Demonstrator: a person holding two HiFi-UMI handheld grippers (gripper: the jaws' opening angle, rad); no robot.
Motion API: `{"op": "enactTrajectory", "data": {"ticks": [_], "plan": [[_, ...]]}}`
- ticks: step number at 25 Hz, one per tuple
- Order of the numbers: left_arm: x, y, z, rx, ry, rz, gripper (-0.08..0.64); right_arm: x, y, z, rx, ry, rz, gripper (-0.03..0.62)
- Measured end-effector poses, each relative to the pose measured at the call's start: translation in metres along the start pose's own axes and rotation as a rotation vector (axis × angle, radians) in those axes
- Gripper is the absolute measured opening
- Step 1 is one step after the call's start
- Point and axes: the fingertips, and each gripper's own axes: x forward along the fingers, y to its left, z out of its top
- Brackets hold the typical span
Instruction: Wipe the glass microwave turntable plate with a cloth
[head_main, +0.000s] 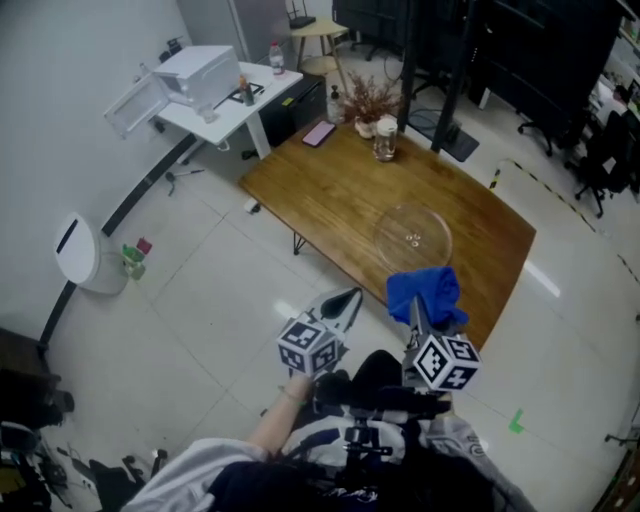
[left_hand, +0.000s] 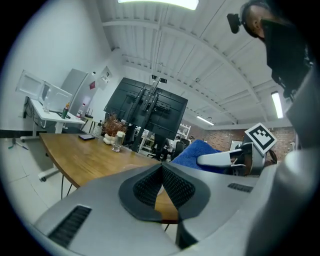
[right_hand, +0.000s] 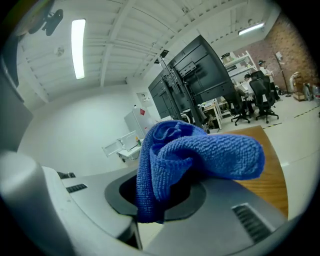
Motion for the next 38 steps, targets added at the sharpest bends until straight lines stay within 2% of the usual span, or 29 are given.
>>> {"op": "enactTrajectory", "data": {"ticks": [4, 9, 19, 24, 29, 33, 38], "plan": [[0.018, 0.012, 0.004, -0.019, 0.013, -0.02, 0.0, 0.016, -0.008, 0.016, 0.0, -0.016, -0.031, 0.078], [0.045, 0.042, 0.012, -0.047, 0.013, -0.008, 0.0, 0.045, -0.028, 0.021, 0.005, 0.017, -0.069, 0.078], [0.127, 0.081, 0.029, -0.04, 0.055, 0.006, 0.0, 0.115, -0.084, 0.065, 0.052, -0.007, -0.086, 0.078], [0.164, 0.095, 0.022, -0.008, 0.141, 0.011, 0.0, 0.137, -0.11, 0.078, 0.108, -0.015, -0.091, 0.078], [0.184, 0.105, 0.009, 0.004, 0.21, 0.026, 0.0, 0.156, -0.137, 0.073, 0.152, -0.001, -0.1, 0.078], [0.185, 0.111, -0.01, -0.002, 0.256, 0.04, 0.0, 0.181, -0.151, 0.06, 0.134, 0.045, -0.104, 0.078], [0.178, 0.111, -0.029, -0.019, 0.332, 0.028, 0.0, 0.225, -0.165, 0.048, 0.061, 0.113, -0.142, 0.078]]}}
